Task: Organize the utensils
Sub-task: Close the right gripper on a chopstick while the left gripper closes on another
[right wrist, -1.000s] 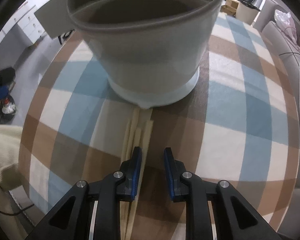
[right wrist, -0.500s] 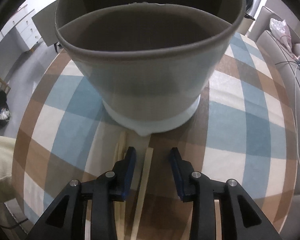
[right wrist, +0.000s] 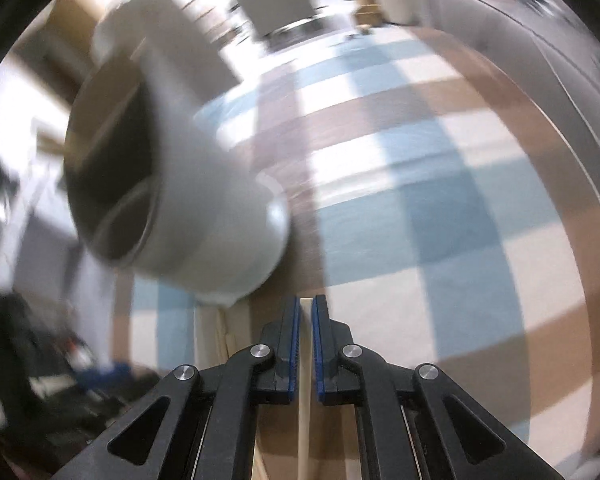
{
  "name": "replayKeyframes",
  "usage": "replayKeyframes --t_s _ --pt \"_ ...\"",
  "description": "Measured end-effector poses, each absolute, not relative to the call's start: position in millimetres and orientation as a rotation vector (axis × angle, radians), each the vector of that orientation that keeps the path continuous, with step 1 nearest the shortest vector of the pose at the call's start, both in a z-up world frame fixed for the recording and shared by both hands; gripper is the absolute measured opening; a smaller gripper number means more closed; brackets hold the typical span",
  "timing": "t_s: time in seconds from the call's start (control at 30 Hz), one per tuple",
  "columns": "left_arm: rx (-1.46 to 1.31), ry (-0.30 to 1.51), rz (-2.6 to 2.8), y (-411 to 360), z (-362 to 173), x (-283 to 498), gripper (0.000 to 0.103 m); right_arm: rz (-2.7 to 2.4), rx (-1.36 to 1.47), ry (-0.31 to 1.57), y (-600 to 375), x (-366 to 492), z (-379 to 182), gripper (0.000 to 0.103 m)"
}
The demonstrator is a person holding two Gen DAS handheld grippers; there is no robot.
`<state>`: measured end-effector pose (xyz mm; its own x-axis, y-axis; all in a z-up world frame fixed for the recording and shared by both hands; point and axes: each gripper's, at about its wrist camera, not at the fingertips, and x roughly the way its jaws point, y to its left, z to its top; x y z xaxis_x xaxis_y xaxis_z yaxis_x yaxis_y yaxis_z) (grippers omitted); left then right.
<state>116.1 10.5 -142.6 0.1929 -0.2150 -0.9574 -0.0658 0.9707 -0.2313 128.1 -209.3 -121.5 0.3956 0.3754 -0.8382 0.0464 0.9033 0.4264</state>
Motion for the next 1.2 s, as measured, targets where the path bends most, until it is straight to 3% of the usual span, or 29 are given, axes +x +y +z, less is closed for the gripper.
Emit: replayKeyframes --t_s 0.17,0.43,1.1,1.2 --pt "-0.178 1.403 -0.095 -13.1 -151.5 111.2 0.081 0.148 0.651 1.13 -263.2 117.4 -120.9 0.005" --pt "-0.085 1.431 -0.031 -35.0 -164.9 103.1 0.082 0.135 0.76 1.096 -305.1 98.2 -122.6 0.005" --pt "-0.09 1.432 0.082 -31.2 -162.2 112.4 0.078 0.128 0.753 1.023 -313.4 102.1 -112.0 0.005" --pt "-0.104 1.413 0.092 -24.5 -161.6 120.8 0.075 0.128 0.732 1.013 -312.2 102.9 -109.8 0.0"
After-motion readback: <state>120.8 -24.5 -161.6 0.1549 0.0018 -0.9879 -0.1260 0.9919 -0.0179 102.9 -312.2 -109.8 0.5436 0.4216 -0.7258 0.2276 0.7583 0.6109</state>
